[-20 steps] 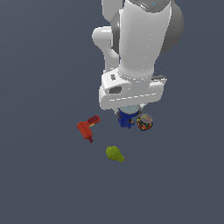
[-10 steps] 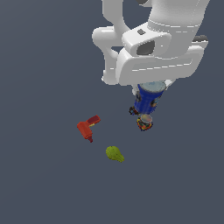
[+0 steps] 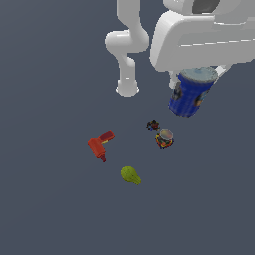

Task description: Pick up a designated object from a clutter of objects.

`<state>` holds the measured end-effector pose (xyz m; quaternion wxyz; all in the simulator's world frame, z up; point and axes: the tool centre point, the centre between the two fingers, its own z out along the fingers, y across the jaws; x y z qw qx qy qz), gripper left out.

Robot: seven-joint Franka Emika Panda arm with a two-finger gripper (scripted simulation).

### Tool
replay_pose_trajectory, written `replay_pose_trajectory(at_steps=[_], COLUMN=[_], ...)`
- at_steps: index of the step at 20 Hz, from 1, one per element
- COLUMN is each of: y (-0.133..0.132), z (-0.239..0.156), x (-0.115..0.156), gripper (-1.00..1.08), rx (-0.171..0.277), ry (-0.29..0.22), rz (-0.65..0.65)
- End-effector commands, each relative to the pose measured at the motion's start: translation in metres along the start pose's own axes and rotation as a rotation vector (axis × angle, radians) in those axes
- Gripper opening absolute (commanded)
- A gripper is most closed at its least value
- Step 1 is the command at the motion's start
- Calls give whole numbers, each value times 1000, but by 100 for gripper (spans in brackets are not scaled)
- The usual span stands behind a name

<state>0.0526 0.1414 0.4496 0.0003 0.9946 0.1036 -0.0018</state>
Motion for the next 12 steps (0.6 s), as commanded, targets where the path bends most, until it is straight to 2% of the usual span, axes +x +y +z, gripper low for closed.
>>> replay_pose_trajectory(at_steps=[1,12], y=[-4,-10], z=[-11,-24], x=[2,6], gripper=[-100,-100], rx=[0,0], ry=[4,4], rz=[1,1])
